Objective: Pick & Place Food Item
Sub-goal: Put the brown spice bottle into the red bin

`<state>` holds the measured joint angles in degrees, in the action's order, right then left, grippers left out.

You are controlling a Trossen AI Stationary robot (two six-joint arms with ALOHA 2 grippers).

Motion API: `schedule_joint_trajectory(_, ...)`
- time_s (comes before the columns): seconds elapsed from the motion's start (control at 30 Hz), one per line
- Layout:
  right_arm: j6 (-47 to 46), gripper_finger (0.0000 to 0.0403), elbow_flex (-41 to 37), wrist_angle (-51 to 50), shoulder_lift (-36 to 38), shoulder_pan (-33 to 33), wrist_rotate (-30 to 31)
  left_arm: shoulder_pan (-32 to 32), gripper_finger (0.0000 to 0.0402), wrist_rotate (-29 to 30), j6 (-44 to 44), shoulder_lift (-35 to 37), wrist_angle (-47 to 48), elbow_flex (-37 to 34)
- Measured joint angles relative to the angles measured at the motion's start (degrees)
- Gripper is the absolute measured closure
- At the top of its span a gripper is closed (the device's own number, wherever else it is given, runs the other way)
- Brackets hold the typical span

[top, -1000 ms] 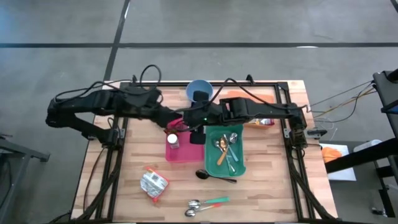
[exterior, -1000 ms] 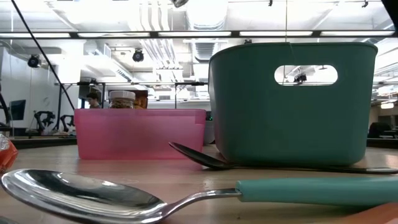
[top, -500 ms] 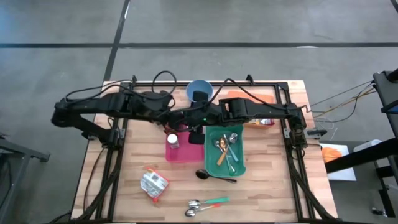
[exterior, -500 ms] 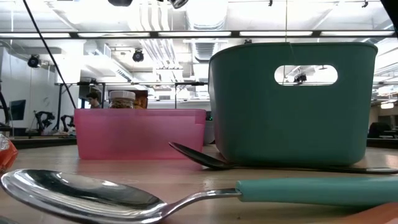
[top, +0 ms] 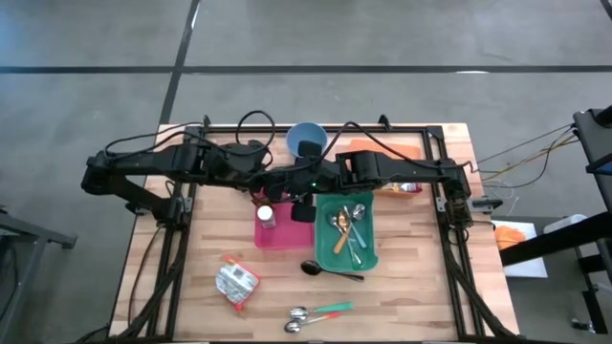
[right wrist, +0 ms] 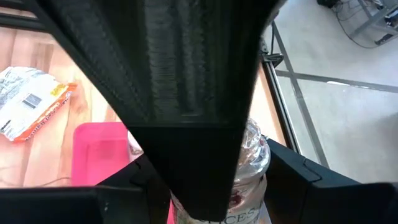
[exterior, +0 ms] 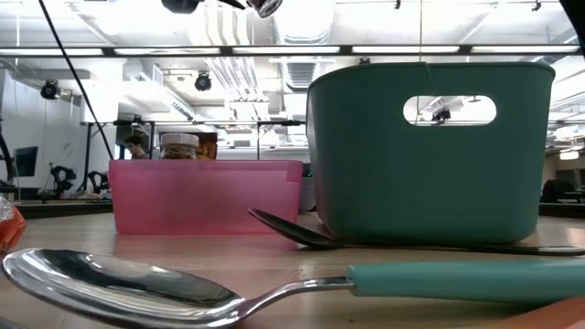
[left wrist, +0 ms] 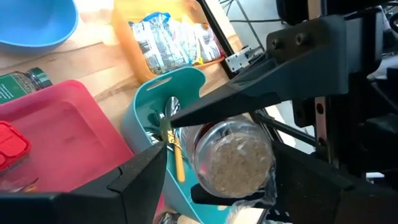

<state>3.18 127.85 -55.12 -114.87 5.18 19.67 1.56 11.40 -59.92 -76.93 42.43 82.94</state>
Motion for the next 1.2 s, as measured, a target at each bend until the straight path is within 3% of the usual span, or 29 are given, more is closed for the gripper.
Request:
schedule_joint_trajectory(0.13,0.0,0.0222,0.0,0.0,-0.2,0.1,-0.2,0.0,0.0145,0.0,-0.4,0.0,0.0,0.0)
schedule_joint_trajectory(0.37,0.5,0.0222,0.0,-0.6,-0.4,0.2,-0.3,0.0,0.025,-0.9,-0.3,-0.1,0.3,0.0)
schedule_joint_trajectory(0.8,-0.8,0.022,-0.1,-0.4,-0.4,0.2,0.0,-0.1,0.0254,-2.2,1.2,-0.1,0.7,0.0)
schedule_joint_trajectory(0.93,-1.5,0.0159,-0.1,0.9,-0.4,0.2,-0.5,0.0,0.0265,-2.9,2.7,0.0,0.4,0.1)
schedule_joint_trajectory(1.03,-1.6,0.0118,-0.1,0.6,-0.4,0.3,-0.6,0.0,0.0344,-3.5,3.0,0.0,0.8,0.1)
schedule_joint_trajectory(1.2,-2.5,0.0087,-0.1,0.0,-0.4,0.2,-0.4,-0.1,0.0399,-3.4,5.1,0.3,1.4,0.1)
